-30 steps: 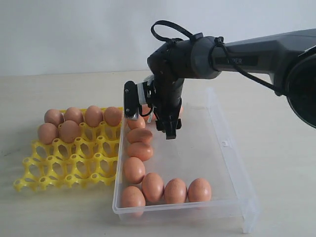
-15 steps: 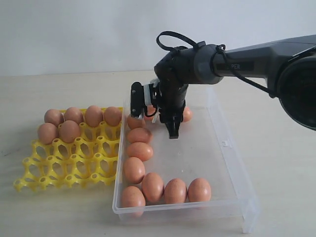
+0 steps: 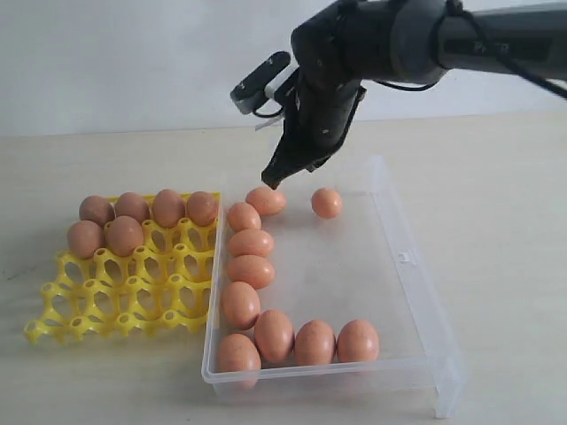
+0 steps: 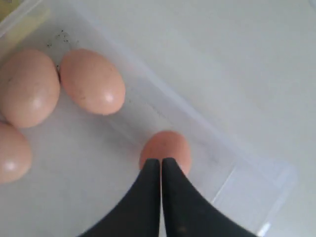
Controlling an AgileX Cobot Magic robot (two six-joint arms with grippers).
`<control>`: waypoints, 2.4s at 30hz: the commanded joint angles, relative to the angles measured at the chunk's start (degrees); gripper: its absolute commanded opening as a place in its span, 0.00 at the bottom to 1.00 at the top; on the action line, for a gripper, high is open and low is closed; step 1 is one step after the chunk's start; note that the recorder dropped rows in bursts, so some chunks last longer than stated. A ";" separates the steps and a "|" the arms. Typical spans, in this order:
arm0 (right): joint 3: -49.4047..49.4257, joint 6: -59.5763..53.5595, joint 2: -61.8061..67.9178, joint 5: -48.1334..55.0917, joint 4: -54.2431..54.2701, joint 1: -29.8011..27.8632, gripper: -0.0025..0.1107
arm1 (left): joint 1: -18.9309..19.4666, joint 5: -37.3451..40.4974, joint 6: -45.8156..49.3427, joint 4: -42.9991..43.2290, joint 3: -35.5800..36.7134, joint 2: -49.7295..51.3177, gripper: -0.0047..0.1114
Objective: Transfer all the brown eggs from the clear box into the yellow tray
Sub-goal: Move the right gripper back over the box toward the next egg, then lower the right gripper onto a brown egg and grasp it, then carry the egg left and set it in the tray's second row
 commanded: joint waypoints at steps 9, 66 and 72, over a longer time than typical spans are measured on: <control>0.09 -0.41 -2.14 9.17 32.56 0.45 0.49 | -0.11 -0.43 -0.28 0.00 -0.23 -0.35 0.04; 20.81 -7.09 -6.99 -58.71 14.76 10.71 0.02 | -0.11 -0.43 -0.28 0.00 -0.23 -0.35 0.04; 26.04 16.58 -3.10 -75.57 0.04 12.39 0.02 | -0.11 -0.43 -0.28 0.00 -0.23 -0.35 0.04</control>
